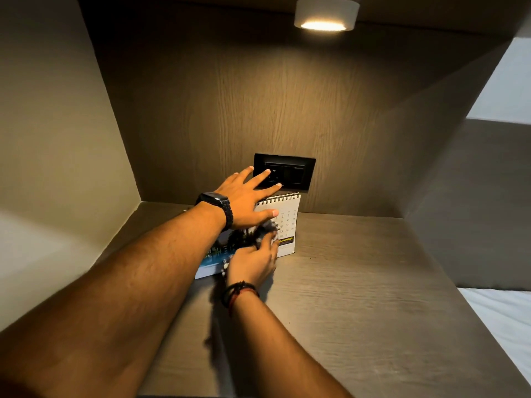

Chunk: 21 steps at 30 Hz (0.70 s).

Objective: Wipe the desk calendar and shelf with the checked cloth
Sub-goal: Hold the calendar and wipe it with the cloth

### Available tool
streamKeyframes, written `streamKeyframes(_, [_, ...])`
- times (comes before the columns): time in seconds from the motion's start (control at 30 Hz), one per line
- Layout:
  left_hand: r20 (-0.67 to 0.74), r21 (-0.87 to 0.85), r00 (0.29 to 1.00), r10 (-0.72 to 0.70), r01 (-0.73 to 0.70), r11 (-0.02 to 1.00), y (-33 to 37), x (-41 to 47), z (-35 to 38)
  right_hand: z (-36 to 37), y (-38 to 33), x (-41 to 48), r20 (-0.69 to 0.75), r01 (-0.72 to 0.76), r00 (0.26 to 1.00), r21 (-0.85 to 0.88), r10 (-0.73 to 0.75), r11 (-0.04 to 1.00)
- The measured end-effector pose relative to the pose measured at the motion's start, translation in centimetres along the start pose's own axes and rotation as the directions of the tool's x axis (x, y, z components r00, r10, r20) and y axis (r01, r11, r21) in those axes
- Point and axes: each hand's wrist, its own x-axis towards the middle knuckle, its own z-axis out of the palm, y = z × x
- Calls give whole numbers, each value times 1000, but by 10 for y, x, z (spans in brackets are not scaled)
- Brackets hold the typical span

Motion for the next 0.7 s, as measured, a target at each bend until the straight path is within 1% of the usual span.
streamKeyframes(0.1, [-20, 16, 1000, 6, -6, 1000, 0, 0, 0, -2, 17, -7, 55, 86, 995, -78, -82, 993])
streamKeyframes(0.17, [-29, 26, 1000, 9, -8, 1000, 0, -1, 0, -8, 18, 6, 15, 40, 999, -48, -40, 998])
streamKeyframes(0.23, [-39, 23, 999, 10, -9, 1000, 1, -2, -1, -12, 11, 18, -53, -22, 998, 36, 24, 999])
streamKeyframes(0.27, [-47, 19, 999, 10, -9, 1000, 1, -3, -2, -12, 6, 20, -65, -16, 998, 63, 21, 998])
streamKeyframes(0.33, [-62, 9, 998, 11, -10, 1000, 3, -3, -3, -7, 0, 11, -44, 61, 997, 50, -59, 997])
streamKeyframes(0.4, [-65, -7, 998, 10, -11, 1000, 3, -4, -4, -3, 7, -1, 2, 144, 990, -15, -144, 989])
streamKeyframes(0.47, [-64, -14, 998, 11, -12, 1000, 4, -5, -4, -5, 18, -2, 27, 170, 985, -75, -168, 983])
streamKeyframes(0.5, [-64, -12, 998, 11, -12, 1000, 4, -5, -4, -8, 20, 4, 18, 144, 990, -73, -143, 987])
streamKeyframes(0.6, [-57, -19, 998, 5, -6, 1000, 5, -6, -4, -14, 13, 23, -58, -33, 998, 36, 35, 999])
streamKeyframes(0.63, [-54, -23, 999, 5, -6, 1000, 5, -6, -4, -13, 10, 24, -61, -48, 997, 47, 50, 998])
streamKeyframes(0.7, [-53, -21, 999, 11, -12, 1000, 4, -5, -4, -8, 11, 15, -18, 16, 1000, 10, -16, 1000])
